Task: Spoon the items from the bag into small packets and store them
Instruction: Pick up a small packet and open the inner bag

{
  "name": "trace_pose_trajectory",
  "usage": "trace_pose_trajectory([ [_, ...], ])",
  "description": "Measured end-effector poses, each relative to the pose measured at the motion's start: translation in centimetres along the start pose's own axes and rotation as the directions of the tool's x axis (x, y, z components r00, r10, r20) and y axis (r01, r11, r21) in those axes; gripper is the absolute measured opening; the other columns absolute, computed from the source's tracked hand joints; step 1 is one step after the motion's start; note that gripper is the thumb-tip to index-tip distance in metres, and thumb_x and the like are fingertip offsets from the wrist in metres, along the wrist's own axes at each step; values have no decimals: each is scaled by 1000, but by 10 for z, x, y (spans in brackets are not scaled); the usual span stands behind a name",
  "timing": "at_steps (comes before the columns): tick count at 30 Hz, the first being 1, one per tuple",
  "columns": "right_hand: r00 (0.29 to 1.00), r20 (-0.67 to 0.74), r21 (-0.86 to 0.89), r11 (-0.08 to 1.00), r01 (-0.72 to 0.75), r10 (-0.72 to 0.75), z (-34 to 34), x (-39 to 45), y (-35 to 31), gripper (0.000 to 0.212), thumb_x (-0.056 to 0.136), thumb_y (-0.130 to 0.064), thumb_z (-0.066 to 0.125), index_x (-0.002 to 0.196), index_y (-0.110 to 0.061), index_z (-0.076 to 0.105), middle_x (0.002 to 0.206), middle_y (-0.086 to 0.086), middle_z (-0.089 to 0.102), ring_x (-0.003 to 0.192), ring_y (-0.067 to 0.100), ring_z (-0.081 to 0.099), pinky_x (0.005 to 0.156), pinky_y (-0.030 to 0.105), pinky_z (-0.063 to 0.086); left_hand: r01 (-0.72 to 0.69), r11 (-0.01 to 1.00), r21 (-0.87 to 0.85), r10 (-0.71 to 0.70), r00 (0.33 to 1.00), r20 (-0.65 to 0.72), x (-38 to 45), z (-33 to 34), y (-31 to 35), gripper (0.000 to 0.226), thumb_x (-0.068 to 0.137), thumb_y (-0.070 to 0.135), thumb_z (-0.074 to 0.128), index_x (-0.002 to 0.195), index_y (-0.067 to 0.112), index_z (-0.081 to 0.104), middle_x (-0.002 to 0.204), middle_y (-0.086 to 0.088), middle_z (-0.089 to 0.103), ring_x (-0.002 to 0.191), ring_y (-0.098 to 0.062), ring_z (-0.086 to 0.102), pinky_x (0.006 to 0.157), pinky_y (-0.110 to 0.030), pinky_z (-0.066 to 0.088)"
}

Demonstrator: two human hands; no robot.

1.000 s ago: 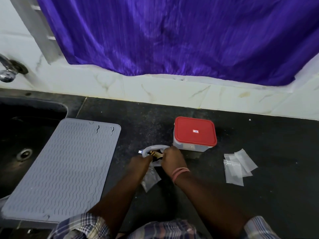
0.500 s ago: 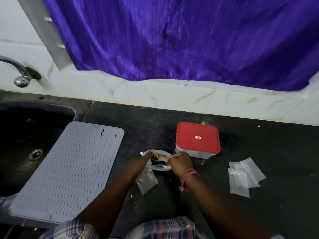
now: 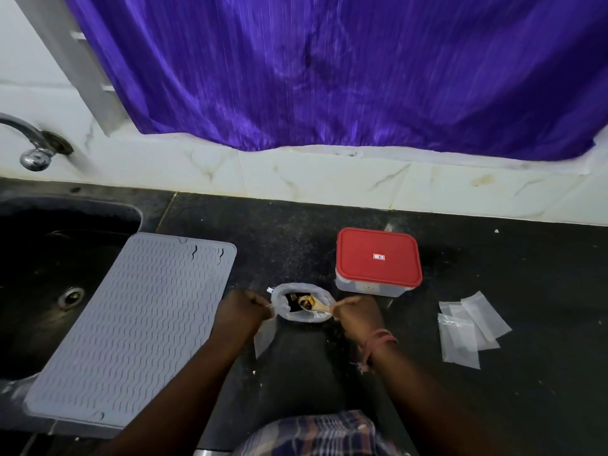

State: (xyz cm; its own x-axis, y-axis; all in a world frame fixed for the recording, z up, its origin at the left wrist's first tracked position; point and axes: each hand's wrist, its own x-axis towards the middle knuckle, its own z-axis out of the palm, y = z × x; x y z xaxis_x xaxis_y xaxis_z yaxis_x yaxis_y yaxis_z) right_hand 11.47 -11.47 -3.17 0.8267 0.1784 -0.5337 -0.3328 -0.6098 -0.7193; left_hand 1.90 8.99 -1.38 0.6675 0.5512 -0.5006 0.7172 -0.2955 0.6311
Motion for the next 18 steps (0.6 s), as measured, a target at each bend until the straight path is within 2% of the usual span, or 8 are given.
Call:
trace_pose_trajectory([
  [3, 999, 42, 62, 998, -16, 13, -7, -11, -10, 15, 82, -6, 63, 71, -9, 74, 67, 3, 65, 65, 16, 56, 67, 33, 47, -38, 993, 111, 46, 997, -66, -3, -1, 8, 17, 86, 22, 77, 72, 23, 67, 78, 1, 69, 70, -6, 60, 58, -23, 44],
  [5, 998, 68, 131, 991, 3, -12, -10, -21, -22, 18, 82, -4, 64, 74, -14, 76, 59, -7, 63, 57, 9, 55, 61, 26, 45, -67, 987, 149, 78, 994, -74, -3, -2, 12, 15, 88, 21, 74, 76, 21, 64, 79, -2, 69, 71, -10, 62, 64, -26, 51],
  [8, 993, 107, 172, 985, 32, -51, -6, -36, -42, 15, 83, -5, 67, 80, -13, 80, 59, -5, 68, 54, 8, 58, 52, 24, 44, -143, 974, 173, 157, 985, -67, -4, 1, 14, 6, 89, 18, 71, 84, 17, 69, 82, -3, 71, 77, -16, 68, 76, -32, 58],
  [11, 992, 101, 111, 992, 59, -70, 1, -42, -50, 16, 82, -8, 67, 84, -15, 81, 81, 4, 77, 80, 18, 70, 77, 34, 56, -223, 939, 263, 248, 966, -67, -6, 7, 12, 8, 92, 27, 68, 87, 21, 68, 81, 1, 69, 80, -17, 70, 76, -33, 59],
  [12, 993, 95, 97, 994, 57, -67, 2, -42, -51, 16, 82, -8, 66, 84, -15, 81, 84, 7, 77, 83, 20, 71, 81, 35, 55, -252, 931, 265, 281, 956, -79, -5, 8, 9, 8, 92, 28, 67, 86, 22, 67, 79, 4, 68, 78, -15, 70, 74, -35, 60],
  [14, 996, 89, 98, 995, 23, -32, 1, -40, -49, 17, 82, -8, 66, 86, -15, 81, 84, 9, 77, 79, 22, 71, 75, 34, 55, -321, 916, 240, 352, 930, -102, -7, 10, 4, 10, 93, 26, 66, 85, 22, 69, 78, 3, 70, 74, -13, 69, 71, -39, 60],
  [16, 996, 87, 105, 995, -4, -5, 1, -39, -48, 17, 80, -9, 67, 85, -16, 81, 80, 8, 76, 72, 20, 68, 65, 30, 53, -373, 909, 184, 400, 906, -139, -11, 12, -2, 9, 93, 23, 67, 87, 22, 74, 79, 5, 72, 72, -8, 69, 69, -32, 58],
  [18, 996, 89, 83, 996, 12, -20, 2, -39, -47, 17, 80, -9, 66, 82, -18, 81, 78, 6, 76, 72, 19, 69, 63, 29, 54, -375, 921, 109, 388, 907, -162, -21, 14, -4, 11, 94, 20, 66, 91, 25, 76, 80, 7, 72, 72, -2, 67, 65, -23, 52],
])
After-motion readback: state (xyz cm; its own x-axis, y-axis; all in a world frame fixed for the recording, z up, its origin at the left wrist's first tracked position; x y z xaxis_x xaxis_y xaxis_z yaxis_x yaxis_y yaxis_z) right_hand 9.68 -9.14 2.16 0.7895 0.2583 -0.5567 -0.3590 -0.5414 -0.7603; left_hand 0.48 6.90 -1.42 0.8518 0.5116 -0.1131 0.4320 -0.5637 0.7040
